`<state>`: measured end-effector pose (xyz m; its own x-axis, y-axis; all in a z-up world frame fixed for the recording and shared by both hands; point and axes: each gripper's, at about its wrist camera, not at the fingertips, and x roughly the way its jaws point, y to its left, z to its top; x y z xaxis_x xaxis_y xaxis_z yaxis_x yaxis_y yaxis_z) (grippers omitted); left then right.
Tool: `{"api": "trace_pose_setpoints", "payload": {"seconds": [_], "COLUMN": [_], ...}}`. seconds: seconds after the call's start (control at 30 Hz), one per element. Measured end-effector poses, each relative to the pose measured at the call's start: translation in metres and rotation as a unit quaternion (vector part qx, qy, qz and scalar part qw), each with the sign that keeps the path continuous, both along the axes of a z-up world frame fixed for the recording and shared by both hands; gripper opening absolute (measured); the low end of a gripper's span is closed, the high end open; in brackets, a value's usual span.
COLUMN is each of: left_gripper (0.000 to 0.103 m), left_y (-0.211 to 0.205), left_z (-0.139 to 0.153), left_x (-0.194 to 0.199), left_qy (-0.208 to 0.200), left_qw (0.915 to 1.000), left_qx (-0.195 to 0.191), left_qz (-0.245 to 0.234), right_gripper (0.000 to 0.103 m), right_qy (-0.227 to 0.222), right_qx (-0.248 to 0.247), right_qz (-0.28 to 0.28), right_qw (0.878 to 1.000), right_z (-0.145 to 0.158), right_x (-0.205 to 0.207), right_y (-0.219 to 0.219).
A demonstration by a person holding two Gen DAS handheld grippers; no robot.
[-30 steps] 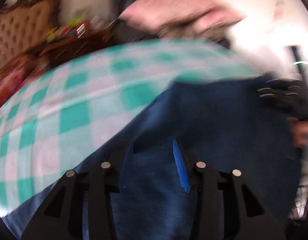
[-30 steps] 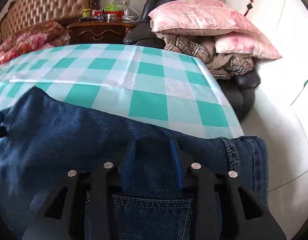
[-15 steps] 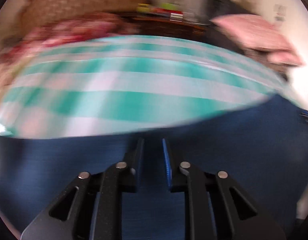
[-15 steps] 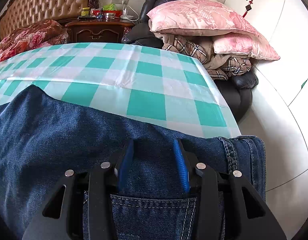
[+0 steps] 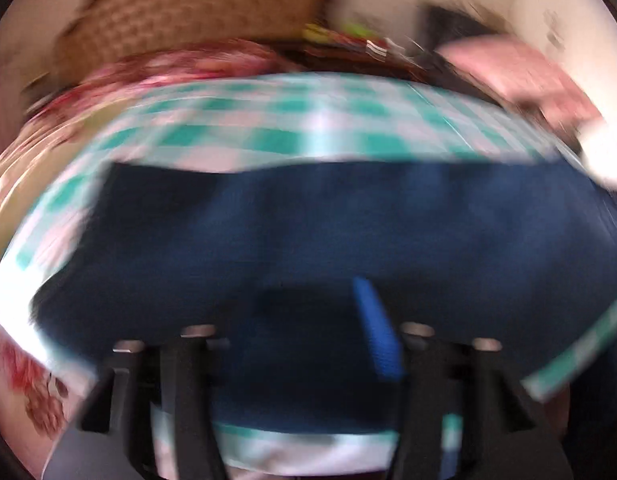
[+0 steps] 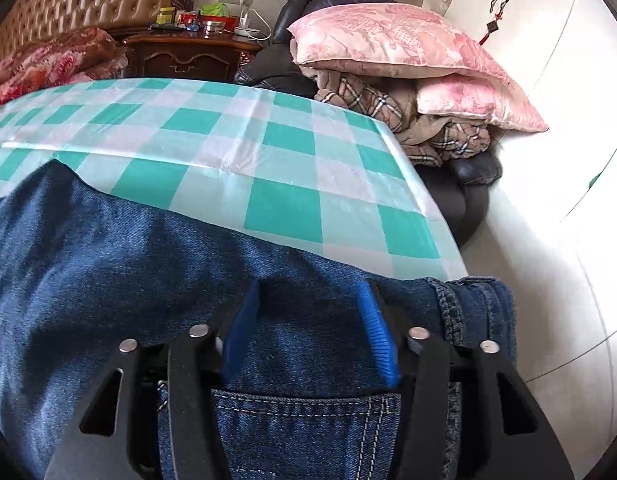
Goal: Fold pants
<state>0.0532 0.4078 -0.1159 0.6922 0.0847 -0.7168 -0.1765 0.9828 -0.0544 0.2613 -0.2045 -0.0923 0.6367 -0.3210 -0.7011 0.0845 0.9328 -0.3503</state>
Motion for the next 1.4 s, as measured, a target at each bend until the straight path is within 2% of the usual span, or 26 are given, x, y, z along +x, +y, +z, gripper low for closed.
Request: {"api": "trace_pose_setpoints", "payload": {"seconds": [0.03,0.07,0.13,0.17,0.27,0.3,0.33,0.37,0.4,0.47,0.53,0.63,0.7,0.77,0.83,0.9,1.0,1.03,1.07,1.13,1.27,1.3,1.33,1.37,1.4], "left_gripper": [0.049,0.049,0.049,0.049,0.049,0.047,0.04,0.033,0.033,0.031,0.03,0.021,0.026,0.047,0.059,0.058,0.059,0.052,0.016,0.016,0.017,0.02,0.034,0.045,0.047], "left_y": [0.013,0.023,0.019,0.007,-0.039,-0.048,-0.053,-0.046,-0.029,0.0,0.022,0.05,0.066,0.082,0.091,0.103,0.119,0.121,0.125,0.129,0.129,0.129,0.129,0.126,0.119], "left_z": [0.001,0.01,0.027,0.029,0.016,0.007,-0.002,-0.006,-0.009,-0.011,-0.008,-0.002,0.014,0.033,0.046,0.055,0.05,0.047,0.039,0.026,0.024,0.026,0.032,0.038,0.046], "left_x": [-0.007,-0.017,-0.033,-0.037,-0.041,-0.04,-0.04,-0.043,-0.044,-0.05,-0.056,-0.046,-0.055,-0.05,-0.033,-0.002,0.044,0.055,0.07,0.083,0.089,0.089,0.085,0.08,0.071], "left_qy": [-0.007,-0.032,-0.089,-0.095,-0.066,-0.052,-0.041,-0.061,-0.063,-0.079,-0.085,-0.054,-0.068,-0.085,-0.074,-0.052,0.004,0.022,0.046,0.078,0.078,0.073,0.065,0.051,0.032], "left_qw": [0.9993,0.998,0.9927,0.991,0.991,0.9909,0.9923,0.9935,0.9965,0.9962,0.9947,0.9958,0.993,0.9906,0.9926,0.9935,0.9984,0.9983,0.9986,0.9968,0.9965,0.9956,0.9924,0.9909,0.9913], "left_qx": [-0.002,-0.022,-0.08,-0.092,-0.044,-0.028,-0.008,-0.003,-0.02,-0.027,-0.032,0.015,0.012,0.013,0.029,0.056,0.025,0.031,0.019,0.011,0.016,0.028,0.051,0.052,0.04], "left_qz": [0.036,0.05,0.012,-0.02,-0.108,-0.121,-0.116,-0.097,-0.052,0.023,0.049,0.072,0.096,0.107,0.092,0.085,0.05,0.044,0.02,0.012,0.027,0.051,0.092,0.113,0.121], "right_gripper": [0.057,0.057,0.057,0.057,0.057,0.057,0.057,0.057,0.057,0.057,0.057,0.057,0.057,0.057,0.059,0.062,0.064,0.065,0.065,0.066,0.068,0.07,0.071,0.071,0.071], "right_qy": [0.0,-0.001,-0.002,-0.004,-0.025,-0.042,-0.048,-0.054,-0.058,-0.057,-0.04,0.006,0.036,0.053,0.05,0.054,0.055,0.054,0.052,0.048,0.046,0.046,0.047,0.048,0.049], "right_qx": [-0.006,-0.007,0.006,0.015,0.016,0.031,0.046,0.065,0.076,0.096,0.141,0.18,0.165,0.149,0.163,0.164,0.171,0.172,0.172,0.174,0.177,0.177,0.178,0.179,0.181], "right_qz": [-0.001,-0.001,-0.001,-0.002,-0.029,-0.027,-0.017,0.007,0.029,0.075,0.112,0.143,0.16,0.151,0.142,0.138,0.131,0.13,0.129,0.127,0.126,0.125,0.124,0.124,0.124], "right_qw": [1.0,1.0,1.0,1.0,0.999,0.998,0.998,0.996,0.995,0.991,0.983,0.973,0.973,0.976,0.975,0.975,0.975,0.975,0.975,0.975,0.975,0.975,0.975,0.975,0.974], "right_z": [0.0,0.0,0.002,0.005,0.018,0.029,0.035,0.044,0.05,0.059,0.055,0.032,0.011,-0.001,-0.004,-0.004,-0.005,-0.004,-0.005,-0.006,-0.005,-0.005,-0.005,-0.005,-0.005], "right_x": [0.0,0.0,-0.001,-0.002,-0.013,-0.025,-0.032,-0.045,-0.057,-0.085,-0.11,-0.13,-0.136,-0.137,-0.136,-0.133,-0.132,-0.133,-0.133,-0.136,-0.133,-0.132,-0.131,-0.131,-0.131], "right_y": [0.001,0.001,-0.002,-0.005,-0.001,0.007,0.015,0.031,0.046,0.083,0.115,0.152,0.174,0.183,0.183,0.183,0.184,0.184,0.183,0.181,0.18,0.181,0.181,0.18,0.179]}}
